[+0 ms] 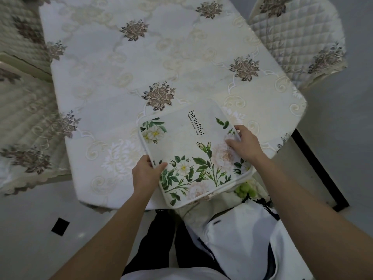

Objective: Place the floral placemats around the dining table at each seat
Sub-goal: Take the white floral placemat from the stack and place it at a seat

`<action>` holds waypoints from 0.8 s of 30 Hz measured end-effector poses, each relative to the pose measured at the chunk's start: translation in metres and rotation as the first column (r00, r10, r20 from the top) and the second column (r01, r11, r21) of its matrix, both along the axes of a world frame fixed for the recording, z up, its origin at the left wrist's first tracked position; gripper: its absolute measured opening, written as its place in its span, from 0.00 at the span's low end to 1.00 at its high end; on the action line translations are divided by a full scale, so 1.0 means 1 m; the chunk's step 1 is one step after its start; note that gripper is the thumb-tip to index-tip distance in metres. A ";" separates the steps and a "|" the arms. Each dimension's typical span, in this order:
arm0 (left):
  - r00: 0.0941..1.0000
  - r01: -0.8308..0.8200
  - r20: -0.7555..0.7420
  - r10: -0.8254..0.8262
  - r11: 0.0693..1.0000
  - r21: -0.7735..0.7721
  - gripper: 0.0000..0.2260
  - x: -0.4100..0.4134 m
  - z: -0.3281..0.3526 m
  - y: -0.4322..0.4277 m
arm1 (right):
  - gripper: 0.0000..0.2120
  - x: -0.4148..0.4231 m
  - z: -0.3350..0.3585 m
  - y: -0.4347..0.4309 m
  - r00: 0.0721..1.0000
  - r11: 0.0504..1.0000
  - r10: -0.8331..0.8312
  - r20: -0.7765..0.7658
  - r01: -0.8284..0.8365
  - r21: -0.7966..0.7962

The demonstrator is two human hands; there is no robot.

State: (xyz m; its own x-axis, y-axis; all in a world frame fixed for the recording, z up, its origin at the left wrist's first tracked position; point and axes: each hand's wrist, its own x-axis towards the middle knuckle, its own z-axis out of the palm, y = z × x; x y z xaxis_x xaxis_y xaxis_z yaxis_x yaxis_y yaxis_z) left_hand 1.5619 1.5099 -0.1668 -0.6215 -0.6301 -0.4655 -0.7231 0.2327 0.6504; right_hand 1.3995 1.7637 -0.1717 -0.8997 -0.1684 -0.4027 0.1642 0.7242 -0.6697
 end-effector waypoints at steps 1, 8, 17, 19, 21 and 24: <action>1.000 -0.002 0.003 0.002 1.000 0.001 0.14 0.000 0.000 0.000 | 0.22 0.001 0.000 0.000 1.000 1.000 -0.004 -0.003 0.004 -0.008; 1.000 0.001 0.005 -0.001 1.000 0.007 0.13 0.001 -0.003 -0.001 | 0.22 0.005 0.001 0.000 1.000 1.000 -0.013 -0.017 0.012 -0.024; 0.999 0.049 0.005 -0.050 0.999 0.013 0.13 -0.005 -0.001 -0.002 | 0.21 0.001 -0.001 0.005 0.999 1.000 -0.026 -0.043 0.025 -0.009; 0.999 0.046 0.004 -0.046 0.999 0.022 0.13 -0.007 -0.002 -0.002 | 0.22 -0.001 -0.003 0.004 0.999 0.999 -0.034 -0.043 0.034 -0.003; 0.999 0.049 0.016 -0.049 0.998 0.030 0.14 -0.007 -0.003 -0.004 | 0.22 -0.004 -0.004 0.003 0.999 0.999 -0.037 -0.030 0.038 0.002; 0.993 0.107 0.059 -0.105 0.993 -0.045 0.18 -0.007 -0.001 -0.008 | 0.21 -0.007 -0.008 0.003 0.999 0.998 -0.024 -0.024 0.025 0.052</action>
State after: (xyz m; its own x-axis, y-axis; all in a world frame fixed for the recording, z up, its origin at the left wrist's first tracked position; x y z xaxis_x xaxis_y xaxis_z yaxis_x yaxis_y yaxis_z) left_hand 1.5550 1.5020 -0.1677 -0.6597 -0.5843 -0.4727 -0.7278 0.3396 0.5958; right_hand 1.3928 1.7670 -0.1793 -0.9126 -0.1258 -0.3890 0.1667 0.7543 -0.6350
